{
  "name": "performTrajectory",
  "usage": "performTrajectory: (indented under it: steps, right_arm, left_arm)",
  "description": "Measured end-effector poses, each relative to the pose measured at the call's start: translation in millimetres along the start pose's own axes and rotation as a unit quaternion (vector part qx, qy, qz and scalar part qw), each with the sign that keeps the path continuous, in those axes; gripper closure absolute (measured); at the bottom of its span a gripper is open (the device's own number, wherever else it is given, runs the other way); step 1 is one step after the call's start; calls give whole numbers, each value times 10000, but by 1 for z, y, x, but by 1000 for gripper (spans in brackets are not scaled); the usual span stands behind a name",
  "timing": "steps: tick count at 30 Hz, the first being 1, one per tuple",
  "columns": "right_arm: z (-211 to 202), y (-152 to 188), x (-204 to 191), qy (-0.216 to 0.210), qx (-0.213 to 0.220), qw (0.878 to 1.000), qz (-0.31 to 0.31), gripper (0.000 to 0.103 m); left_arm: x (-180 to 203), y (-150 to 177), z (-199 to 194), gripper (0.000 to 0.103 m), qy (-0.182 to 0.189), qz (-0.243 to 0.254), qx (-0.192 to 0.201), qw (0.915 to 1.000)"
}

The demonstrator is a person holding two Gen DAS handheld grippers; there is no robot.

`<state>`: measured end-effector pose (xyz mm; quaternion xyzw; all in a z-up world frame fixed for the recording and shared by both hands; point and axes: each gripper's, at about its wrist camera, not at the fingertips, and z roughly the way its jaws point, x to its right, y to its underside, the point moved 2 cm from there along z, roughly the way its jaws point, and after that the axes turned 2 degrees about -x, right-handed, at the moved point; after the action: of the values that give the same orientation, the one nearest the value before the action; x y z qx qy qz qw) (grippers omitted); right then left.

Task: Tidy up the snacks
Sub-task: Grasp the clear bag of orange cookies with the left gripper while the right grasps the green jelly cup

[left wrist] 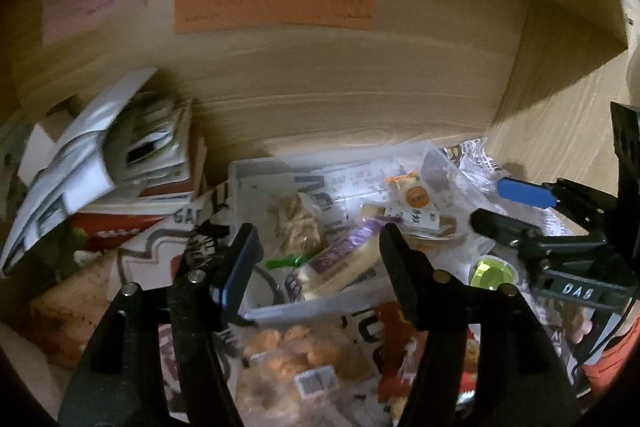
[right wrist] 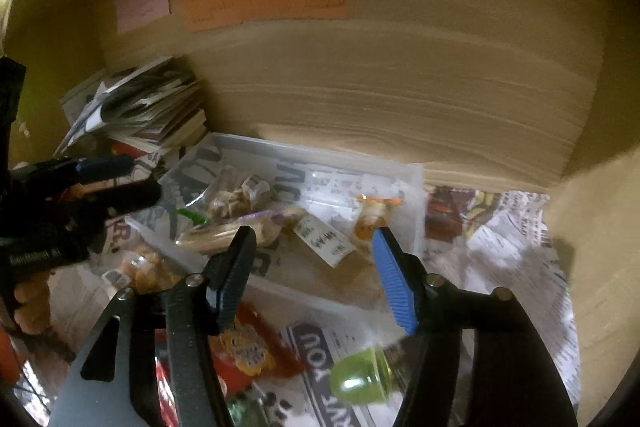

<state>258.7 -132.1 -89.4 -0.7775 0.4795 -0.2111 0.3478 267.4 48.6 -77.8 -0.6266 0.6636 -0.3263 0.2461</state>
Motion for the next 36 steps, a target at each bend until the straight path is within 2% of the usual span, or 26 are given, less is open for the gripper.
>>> performTrajectory:
  steps: [6,12,16,20,24,32,34,36]
  right_arm:
    - [-18,19,10,38,22,9999,121,40]
    - [-25,43,19,113,-155,9995,250,40]
    - [-21,60,25,144,-369,9986,347,39]
    - [-13,76,32,155,-586,9969,494,39]
    - [-6,82,40,148,-720,9953,624,39]
    - [10,81,37,-52,-909,9939,621,39]
    - [16,81,32,-114,-969,9937,551,39]
    - [21,80,28,-139,-1014,9935,500,39]
  left_arm:
    - [-10,21,-20,35,-159,16,22,9999]
    - [-27,51,-23,34,-284,-90,-196,9994]
    - [-30,65,-21,34,-241,-207,-372,9988]
    - [-23,70,-13,33,-185,-184,-481,9985]
    - [-17,68,0,21,-146,-149,-578,9981]
    - [-9,76,37,18,-31,-179,-1056,9942]
    - [-7,77,41,14,-25,-171,-1071,9941]
    - [-4,77,43,14,-80,-109,-1036,9945]
